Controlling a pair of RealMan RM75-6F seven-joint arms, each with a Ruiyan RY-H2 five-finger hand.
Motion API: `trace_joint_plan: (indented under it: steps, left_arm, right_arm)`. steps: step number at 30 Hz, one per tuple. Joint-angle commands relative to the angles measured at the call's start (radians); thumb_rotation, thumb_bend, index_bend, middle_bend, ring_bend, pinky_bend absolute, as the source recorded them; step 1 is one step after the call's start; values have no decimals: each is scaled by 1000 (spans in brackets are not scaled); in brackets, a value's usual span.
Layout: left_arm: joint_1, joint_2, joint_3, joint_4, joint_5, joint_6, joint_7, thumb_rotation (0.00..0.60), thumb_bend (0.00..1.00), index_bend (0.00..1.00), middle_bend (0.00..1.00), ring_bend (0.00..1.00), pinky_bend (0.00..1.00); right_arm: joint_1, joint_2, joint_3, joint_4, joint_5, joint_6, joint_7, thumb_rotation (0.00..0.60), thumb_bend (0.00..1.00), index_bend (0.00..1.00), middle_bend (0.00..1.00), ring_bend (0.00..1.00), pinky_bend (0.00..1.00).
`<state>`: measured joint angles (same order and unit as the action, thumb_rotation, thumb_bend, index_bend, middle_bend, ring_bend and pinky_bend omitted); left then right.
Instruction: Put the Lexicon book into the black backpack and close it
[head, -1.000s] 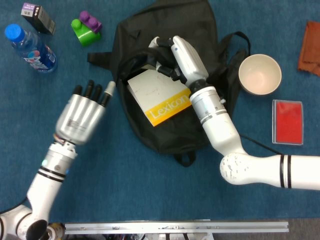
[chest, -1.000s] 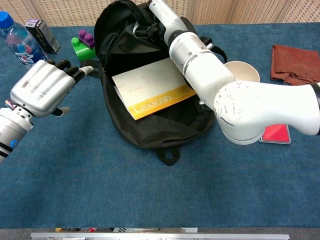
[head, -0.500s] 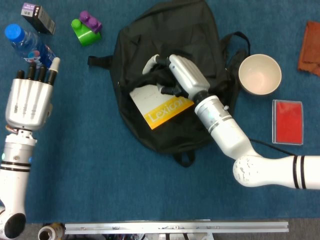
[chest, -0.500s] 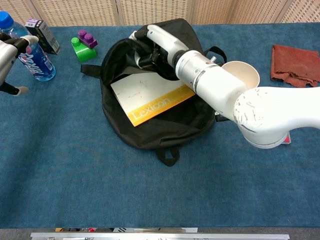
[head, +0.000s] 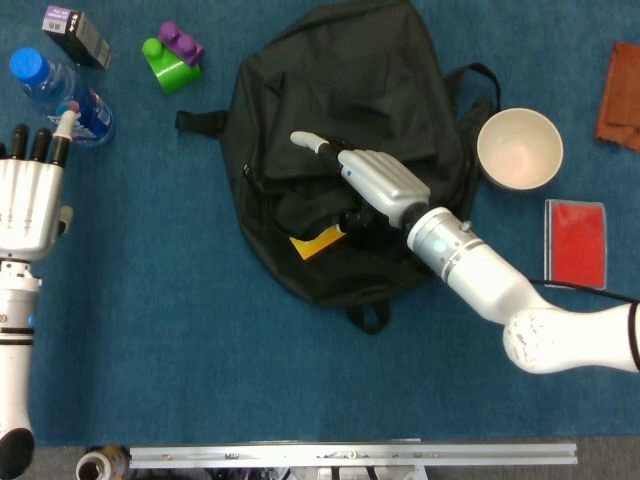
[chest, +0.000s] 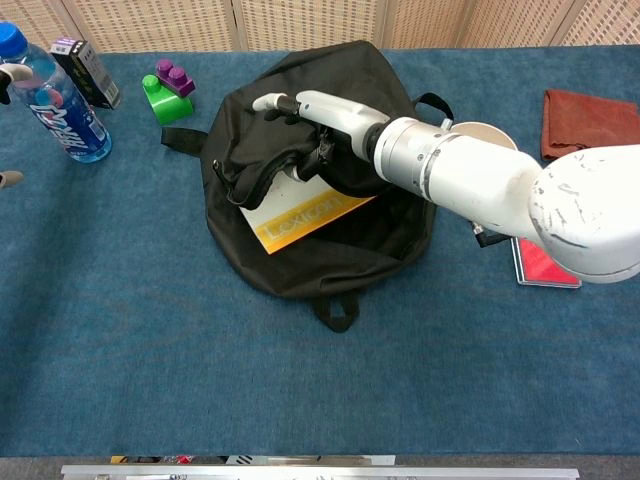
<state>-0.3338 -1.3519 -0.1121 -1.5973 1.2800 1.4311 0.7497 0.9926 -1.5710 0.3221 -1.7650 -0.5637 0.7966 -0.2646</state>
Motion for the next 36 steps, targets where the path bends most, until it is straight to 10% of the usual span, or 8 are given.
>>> trace_joint_plan:
  steps: [1,24,36]
  left_arm:
    - [5,5,-3,4,-8,1,-10,600,78,129,322,236,449]
    - [22,37,-9,-13,-1,20,-37,600,78,129,317,231,441]
    - [58,64,-6,-11,20,52,-139,600,78,134,321,230,441]
  right_arm:
    - [-4,23,-8,-22,-18,1,14,600,0,0,44,0,44]
    - [-10,96,-91,-107,-166,-3,57,600,0,0,0,0,0]
    - [-176,282,-170,-198,-344,262,14,600,0,0,108,12,32]
